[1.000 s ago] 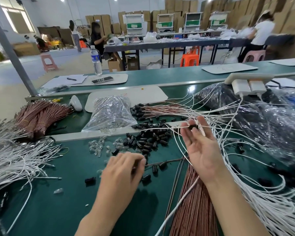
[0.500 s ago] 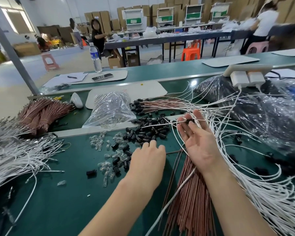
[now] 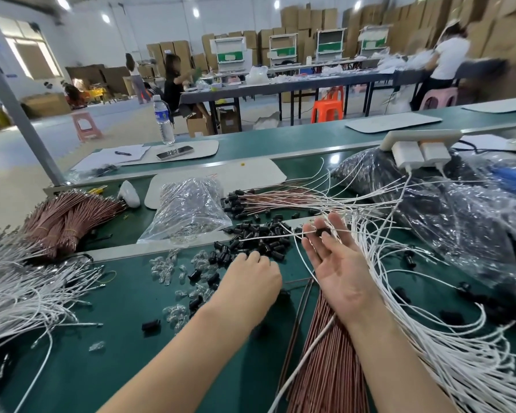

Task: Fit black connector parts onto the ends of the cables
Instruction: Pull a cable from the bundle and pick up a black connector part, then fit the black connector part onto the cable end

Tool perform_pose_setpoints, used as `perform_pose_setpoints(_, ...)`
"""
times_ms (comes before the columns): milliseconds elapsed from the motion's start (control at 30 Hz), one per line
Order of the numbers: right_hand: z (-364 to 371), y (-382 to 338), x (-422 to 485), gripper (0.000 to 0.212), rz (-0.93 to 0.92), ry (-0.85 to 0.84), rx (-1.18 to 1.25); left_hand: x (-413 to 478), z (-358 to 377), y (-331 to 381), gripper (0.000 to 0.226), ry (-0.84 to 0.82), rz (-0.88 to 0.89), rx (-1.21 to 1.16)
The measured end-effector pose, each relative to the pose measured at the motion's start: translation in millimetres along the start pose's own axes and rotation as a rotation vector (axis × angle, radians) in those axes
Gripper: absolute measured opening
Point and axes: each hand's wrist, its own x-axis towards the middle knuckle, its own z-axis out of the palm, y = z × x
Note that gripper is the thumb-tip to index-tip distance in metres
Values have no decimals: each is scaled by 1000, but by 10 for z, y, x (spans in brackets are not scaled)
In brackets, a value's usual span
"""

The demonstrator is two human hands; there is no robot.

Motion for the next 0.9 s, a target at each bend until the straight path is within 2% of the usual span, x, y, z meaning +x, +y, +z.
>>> perform_pose_setpoints(100, -1, -3, 1, 36, -1, 5, 76, -5, -19, -215, 21, 176, 97, -70)
perform_pose_setpoints(200, -19, -33, -14, 34, 2, 19, 141, -76, -95, -442, 45, 260, 193, -130)
perform_pose_setpoints(300, -29, -60, -24, 32, 15, 14, 141, -228, -240, -624, 62, 344, 174, -146)
perform_pose_setpoints(467, -19, -80, -14, 31, 1, 39, 136, -503, -328, -1057, 39, 535, -15, -221)
perform_pose_setpoints(533, -2, -65, -22, 29, 9, 38, 133, -621, -299, -1116, 25, 648, -209, -468)
perform_pose_setpoints(633, 61, 26, -63, 26, 52, 5, 79, -751, -182, -926, 12, 754, -563, -1165)
perform_pose_setpoints(700, 119, 110, -105, 25, 100, -30, 56, -731, -79, -662, 13, 744, -645, -1660)
perform_pose_setpoints(767, 174, 190, -147, 22, 142, -67, 11, -649, 4, -379, 29, 743, -667, -2057)
perform_pose_setpoints(833, 221, 260, -179, 21, 161, -94, -72, -561, 39, -172, 32, 776, -681, -2218)
perform_pose_setpoints(900, 258, 312, -197, 20, 154, -111, -155, -495, 53, -70, 29, 817, -670, -2266)
